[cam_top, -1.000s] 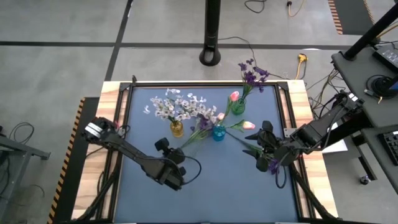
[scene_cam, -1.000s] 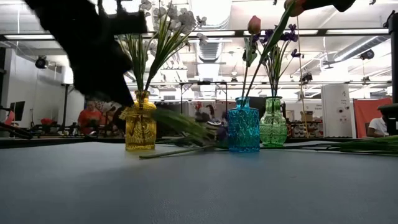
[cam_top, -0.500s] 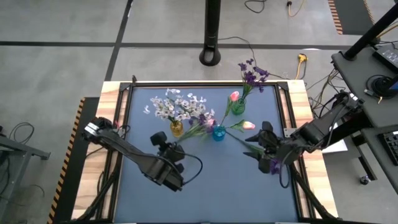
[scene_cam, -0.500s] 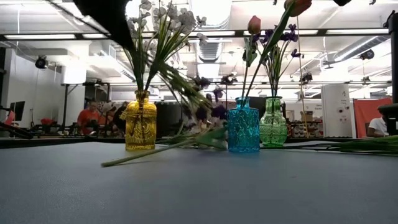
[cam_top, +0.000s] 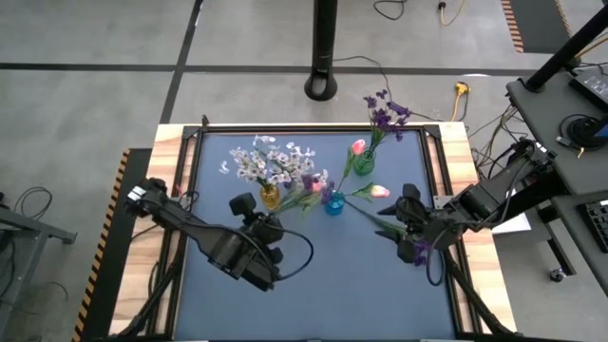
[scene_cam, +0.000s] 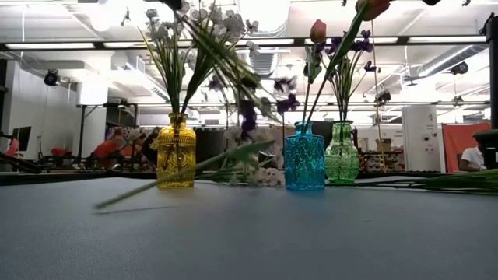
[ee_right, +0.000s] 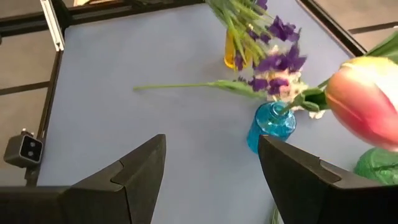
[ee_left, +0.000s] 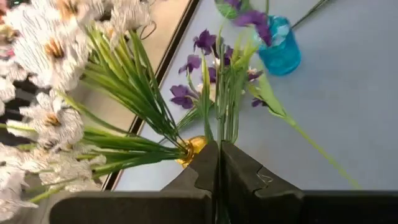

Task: Sort flowers into vase by color
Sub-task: Put the top violet flowers into the green flower vase

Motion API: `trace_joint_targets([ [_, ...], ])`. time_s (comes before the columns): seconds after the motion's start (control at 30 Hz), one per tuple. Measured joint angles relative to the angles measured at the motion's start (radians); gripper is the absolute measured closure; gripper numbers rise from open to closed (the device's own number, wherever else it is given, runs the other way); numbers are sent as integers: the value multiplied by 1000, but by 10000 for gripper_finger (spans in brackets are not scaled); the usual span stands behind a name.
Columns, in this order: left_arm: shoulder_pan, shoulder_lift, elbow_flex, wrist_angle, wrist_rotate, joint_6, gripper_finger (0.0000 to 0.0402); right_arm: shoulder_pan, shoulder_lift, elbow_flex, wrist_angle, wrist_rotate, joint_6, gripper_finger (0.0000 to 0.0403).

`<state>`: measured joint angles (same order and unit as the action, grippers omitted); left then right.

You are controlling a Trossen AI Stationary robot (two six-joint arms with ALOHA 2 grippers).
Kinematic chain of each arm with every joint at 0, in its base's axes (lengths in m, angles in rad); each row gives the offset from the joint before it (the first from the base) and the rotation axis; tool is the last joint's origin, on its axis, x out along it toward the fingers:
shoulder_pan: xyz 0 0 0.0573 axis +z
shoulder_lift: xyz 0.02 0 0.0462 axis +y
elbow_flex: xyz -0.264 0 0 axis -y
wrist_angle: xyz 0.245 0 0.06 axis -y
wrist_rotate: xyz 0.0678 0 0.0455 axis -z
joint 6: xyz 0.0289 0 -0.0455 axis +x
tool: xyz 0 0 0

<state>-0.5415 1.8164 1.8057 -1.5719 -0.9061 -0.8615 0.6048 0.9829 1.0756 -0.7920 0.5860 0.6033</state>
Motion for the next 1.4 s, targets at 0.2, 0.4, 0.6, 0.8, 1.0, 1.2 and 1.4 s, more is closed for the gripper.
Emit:
trace_joint_targets([
  [0.2,0,-2,123,0,99,119,401,0,0,0,-22,-14,7,156],
  [0.4,1,-2,295,0,250,239,401,0,0,0,-27,-24,26,156],
  [0.6,7,-3,417,1,321,296,401,0,0,0,-33,-38,26,156],
  [0.8,16,-3,464,0,340,305,401,0,0,0,-43,-40,25,156],
  [1.0,14,-3,477,1,465,330,401,0,0,0,-47,-43,25,156],
  [1.2,16,-3,476,0,473,333,401,0,0,0,-48,-45,25,156],
  [1.4,16,-10,512,2,345,321,401,0,0,0,-48,-44,25,156],
])
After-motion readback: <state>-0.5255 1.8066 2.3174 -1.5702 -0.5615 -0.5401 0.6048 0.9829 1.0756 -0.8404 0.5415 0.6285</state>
